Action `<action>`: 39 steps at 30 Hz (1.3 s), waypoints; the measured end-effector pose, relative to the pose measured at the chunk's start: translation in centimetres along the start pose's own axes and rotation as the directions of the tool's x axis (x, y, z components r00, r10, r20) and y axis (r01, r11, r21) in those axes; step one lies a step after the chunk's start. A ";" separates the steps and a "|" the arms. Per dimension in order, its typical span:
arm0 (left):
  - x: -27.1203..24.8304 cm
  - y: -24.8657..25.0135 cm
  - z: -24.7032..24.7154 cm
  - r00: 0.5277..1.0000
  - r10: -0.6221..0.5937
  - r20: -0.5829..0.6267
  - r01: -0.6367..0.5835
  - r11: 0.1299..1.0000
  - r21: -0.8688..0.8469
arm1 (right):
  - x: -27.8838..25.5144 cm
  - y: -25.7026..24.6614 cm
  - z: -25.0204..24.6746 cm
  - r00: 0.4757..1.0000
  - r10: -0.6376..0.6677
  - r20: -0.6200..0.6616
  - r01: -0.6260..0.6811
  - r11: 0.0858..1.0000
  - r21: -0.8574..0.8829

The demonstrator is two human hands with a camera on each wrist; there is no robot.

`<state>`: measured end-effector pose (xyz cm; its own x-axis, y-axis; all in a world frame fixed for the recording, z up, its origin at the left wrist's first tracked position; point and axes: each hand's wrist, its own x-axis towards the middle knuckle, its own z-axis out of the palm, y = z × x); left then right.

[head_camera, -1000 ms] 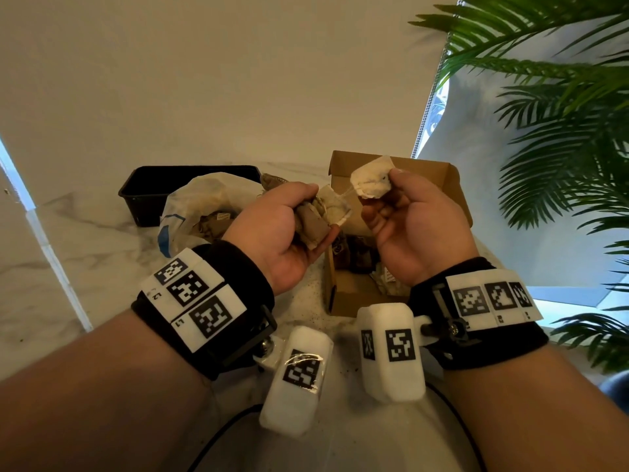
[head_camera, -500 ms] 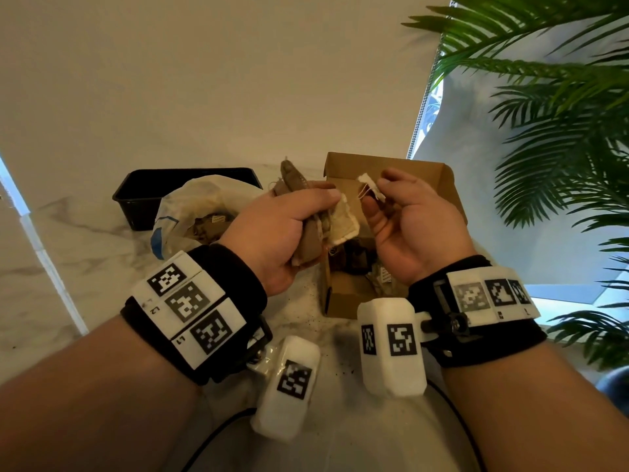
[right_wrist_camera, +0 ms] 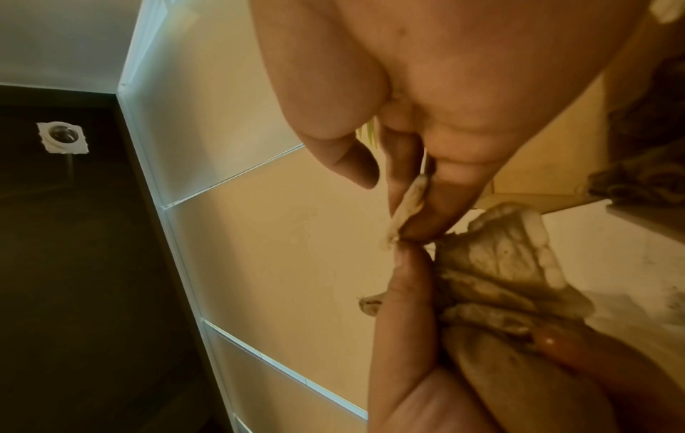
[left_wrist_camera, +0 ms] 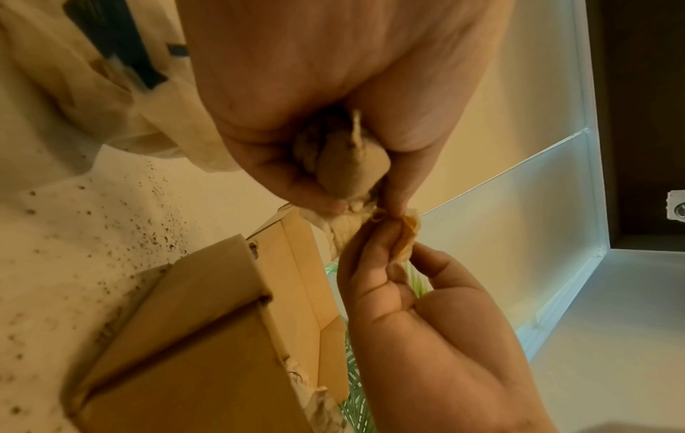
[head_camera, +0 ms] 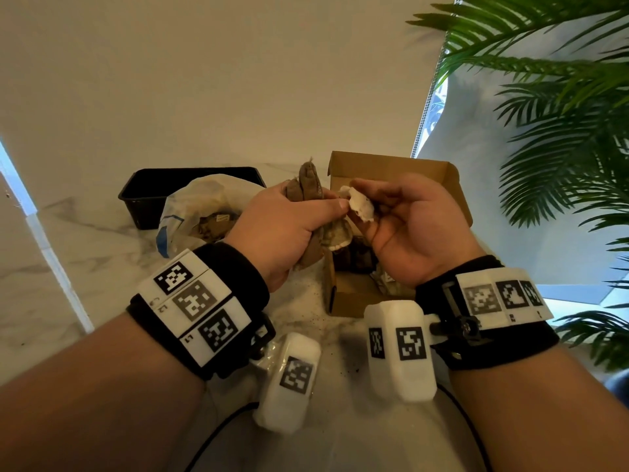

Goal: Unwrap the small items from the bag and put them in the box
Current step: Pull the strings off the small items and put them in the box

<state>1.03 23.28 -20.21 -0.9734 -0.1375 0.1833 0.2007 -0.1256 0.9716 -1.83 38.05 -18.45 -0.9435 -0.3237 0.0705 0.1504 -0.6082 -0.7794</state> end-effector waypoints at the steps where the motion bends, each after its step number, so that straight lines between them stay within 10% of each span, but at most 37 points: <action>1: 0.0 0.0 -0.1 1.000 0.011 -0.003 -0.011 1.000 0.027 | -0.1 -0.1 0.0 1.000 0.016 0.013 -0.016 1.000 -0.007; 12: 0.6 -0.4 -0.5 0.997 0.066 -0.047 -0.059 0.989 0.139 | 0.0 0.2 -0.2 0.996 -0.007 -0.090 -0.014 0.971 -0.237; 21: 0.8 -0.5 -0.7 0.994 0.034 -0.106 -0.021 0.993 0.117 | -0.4 0.3 0.0 0.993 -0.009 0.114 0.039 0.964 -0.264; 28: 1.0 -0.9 -0.7 0.995 0.017 -0.102 -0.008 0.997 0.081 | 0.0 0.7 -0.1 0.996 -0.076 -0.039 0.057 0.929 -0.365; 39: 1.3 -0.9 -0.6 0.986 0.007 -0.167 0.002 0.999 0.050 | 0.0 -6.1 -2.9 0.953 -0.210 -0.218 -0.033 0.643 -0.765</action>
<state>-0.38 22.58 -20.92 -0.9400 -0.3002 0.1624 0.1933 -0.0762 0.9782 -3.62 43.84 -15.49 -0.9952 -0.0231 0.0951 -0.0977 0.1746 -0.9798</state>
